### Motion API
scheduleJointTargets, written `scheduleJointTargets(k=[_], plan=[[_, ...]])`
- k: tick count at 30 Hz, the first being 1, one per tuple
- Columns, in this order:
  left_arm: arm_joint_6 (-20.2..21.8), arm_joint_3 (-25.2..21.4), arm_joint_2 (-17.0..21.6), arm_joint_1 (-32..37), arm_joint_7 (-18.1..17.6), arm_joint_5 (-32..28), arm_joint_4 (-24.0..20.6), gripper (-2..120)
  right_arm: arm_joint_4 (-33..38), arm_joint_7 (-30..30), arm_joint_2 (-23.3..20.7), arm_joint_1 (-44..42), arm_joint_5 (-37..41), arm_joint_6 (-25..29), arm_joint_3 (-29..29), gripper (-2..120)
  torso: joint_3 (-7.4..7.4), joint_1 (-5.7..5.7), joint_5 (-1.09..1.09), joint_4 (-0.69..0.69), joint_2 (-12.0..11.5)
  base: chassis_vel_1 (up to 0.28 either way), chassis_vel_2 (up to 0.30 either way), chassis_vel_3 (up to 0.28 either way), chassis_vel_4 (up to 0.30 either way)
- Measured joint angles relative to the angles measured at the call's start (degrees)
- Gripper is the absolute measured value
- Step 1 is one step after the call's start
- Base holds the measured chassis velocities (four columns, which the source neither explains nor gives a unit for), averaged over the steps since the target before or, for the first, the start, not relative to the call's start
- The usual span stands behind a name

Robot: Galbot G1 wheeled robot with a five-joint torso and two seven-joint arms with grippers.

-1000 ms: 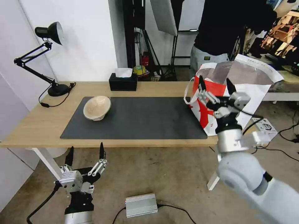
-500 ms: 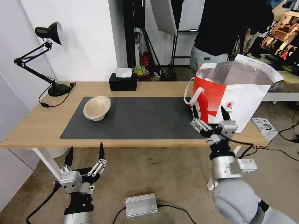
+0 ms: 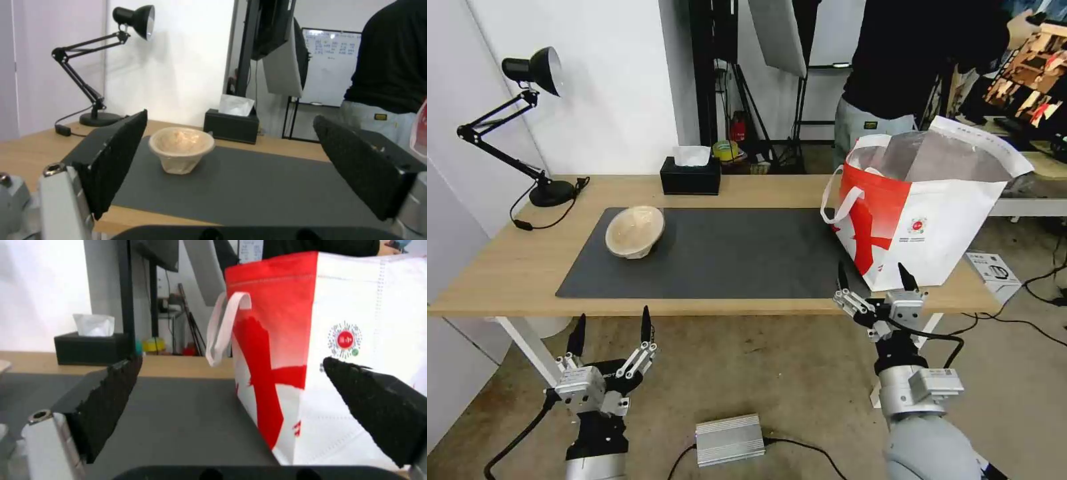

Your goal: Pick up the trash from the table and place it into the takeout bag.

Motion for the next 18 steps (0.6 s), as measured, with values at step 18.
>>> scheduleJointTargets(k=[18], plan=[[-0.21, 0.24, 0.0, -0.12, 0.02, 0.04, 0.24, 100, -0.19, -0.29, 0.88, -4.96, -2.57, -2.34, -0.85, 100, 0.0, 0.0, 0.0, 0.0, 0.0, 0.0, 0.0, 0.0, 0.0]])
